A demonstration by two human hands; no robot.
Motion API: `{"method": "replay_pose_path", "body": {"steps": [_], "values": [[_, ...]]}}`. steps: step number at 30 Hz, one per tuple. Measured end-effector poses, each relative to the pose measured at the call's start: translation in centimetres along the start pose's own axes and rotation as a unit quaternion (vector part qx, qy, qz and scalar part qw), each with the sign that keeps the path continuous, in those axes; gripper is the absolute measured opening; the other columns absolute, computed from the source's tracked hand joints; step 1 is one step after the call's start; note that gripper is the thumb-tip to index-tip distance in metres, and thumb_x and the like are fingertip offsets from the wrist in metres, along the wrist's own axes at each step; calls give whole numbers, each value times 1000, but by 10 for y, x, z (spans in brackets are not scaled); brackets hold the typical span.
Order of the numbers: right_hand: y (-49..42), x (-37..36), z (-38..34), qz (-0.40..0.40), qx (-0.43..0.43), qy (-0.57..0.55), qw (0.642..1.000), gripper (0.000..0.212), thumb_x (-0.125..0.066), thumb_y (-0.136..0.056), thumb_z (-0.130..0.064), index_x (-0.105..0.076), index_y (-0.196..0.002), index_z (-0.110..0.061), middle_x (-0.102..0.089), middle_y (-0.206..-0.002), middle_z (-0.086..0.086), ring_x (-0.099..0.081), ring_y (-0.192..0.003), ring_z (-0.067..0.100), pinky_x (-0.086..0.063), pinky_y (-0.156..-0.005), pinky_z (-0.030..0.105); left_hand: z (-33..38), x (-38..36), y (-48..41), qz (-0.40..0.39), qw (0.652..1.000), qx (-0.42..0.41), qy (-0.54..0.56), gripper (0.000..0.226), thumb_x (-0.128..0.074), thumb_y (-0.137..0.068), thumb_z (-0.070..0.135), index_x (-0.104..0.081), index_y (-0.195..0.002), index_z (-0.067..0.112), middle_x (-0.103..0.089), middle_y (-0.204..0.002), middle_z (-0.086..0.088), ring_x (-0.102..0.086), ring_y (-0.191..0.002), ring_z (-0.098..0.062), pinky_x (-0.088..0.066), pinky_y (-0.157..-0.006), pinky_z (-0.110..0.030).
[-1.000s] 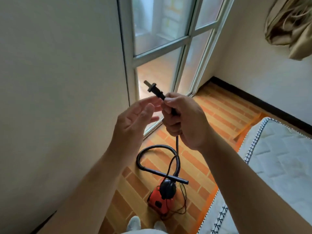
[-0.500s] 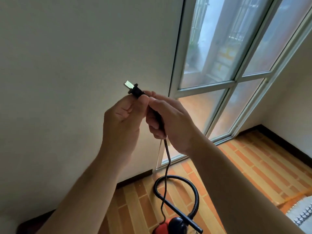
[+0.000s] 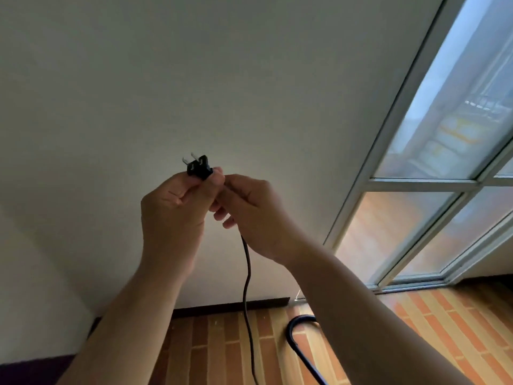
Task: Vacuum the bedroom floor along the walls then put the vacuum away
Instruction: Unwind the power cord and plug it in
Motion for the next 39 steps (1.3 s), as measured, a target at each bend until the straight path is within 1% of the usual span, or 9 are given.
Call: {"method": "replay_pose_path", "body": {"steps": [3, 8, 13, 15, 17, 19, 28, 33, 39], "values": [[-14, -45, -9, -56, -2, -1, 998, 25, -50, -105, -17, -72, -97, -9, -72, -85, 3, -68, -80, 21, -59, -76, 49, 5, 49, 0, 63, 998, -5, -29, 4, -75, -91, 27, -77, -88, 26, -78, -82, 2, -72, -77, -13, -57, -71, -32], [-33, -125, -24, -159, 3, -22, 987, 20, -51, -105, -17, -70, -103, -12, -75, -93, 7, -72, -89, 26, -62, -81, 48, 17, 132, 9, 169, 981, -14, -98, 9, -76, -93, 24, -75, -85, 21, -75, -76, 7, -70, -73, -10, -54, -70, -30], [-28, -206, -31, -268, 19, -54, 962, 19, -53, -106, -17, -71, -106, -10, -75, -95, 9, -73, -89, 24, -60, -88, 48, 41, 196, 52, 281, 947, -14, -155, 9, -74, -94, 22, -76, -89, 15, -75, -75, 10, -68, -70, 1, -51, -64, -12], [-17, -233, -33, -319, 20, -66, 945, 20, -52, -106, -12, -72, -109, -10, -76, -93, 6, -73, -87, 21, -60, -89, 46, 48, 218, 76, 337, 928, -4, -159, 15, -73, -95, 23, -77, -91, 9, -76, -78, 4, -69, -72, -3, -55, -66, -19], [-3, -255, -33, -368, 11, -89, 926, 19, -54, -104, -9, -72, -107, -10, -76, -88, 4, -74, -85, 20, -61, -87, 45, 45, 235, 102, 380, 912, 28, -153, 20, -71, -96, 28, -78, -97, 9, -78, -91, -5, -72, -84, -15, -61, -81, -36], [14, -275, -31, -413, -1, -111, 904, 16, -57, -102, -7, -72, -105, -9, -77, -87, 6, -74, -84, 20, -63, -84, 45, 38, 248, 131, 414, 899, 58, -132, 20, -67, -99, 30, -79, -103, 14, -78, -101, -7, -73, -100, -22, -59, -96, -44], [108, -363, -6, -560, -78, -128, 815, 10, -65, -99, -5, -68, -106, 1, -75, -93, 17, -73, -80, 28, -63, -80, 51, 18, 297, 248, 538, 829, 133, -80, 23, -55, -106, 26, -73, -110, 12, -79, -108, -2, -74, -104, -18, -57, -86, -36], [141, -414, 15, -592, -87, -79, 797, 10, -67, -97, -4, -68, -106, -2, -75, -91, 17, -75, -83, 31, -64, -77, 48, -2, 336, 301, 581, 795, 165, -67, 26, -63, -102, 30, -76, -103, 8, -79, -102, -8, -76, -100, -26, -58, -97, -45], [174, -481, 47, -609, -113, -15, 785, 7, -69, -96, -7, -68, -103, -7, -77, -93, 13, -77, -83, 25, -64, -81, 42, -40, 394, 348, 611, 764, 206, -32, 23, -61, -103, 23, -76, -101, 6, -79, -98, -11, -76, -97, -31, -59, -96, -46]]}}
Point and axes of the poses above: each hand's wrist, its own y-axis away from the middle knuckle, its own x-axis out of the back of the hand, z = x × y, the point moved 10 cm from there along -y, towards the middle knuckle
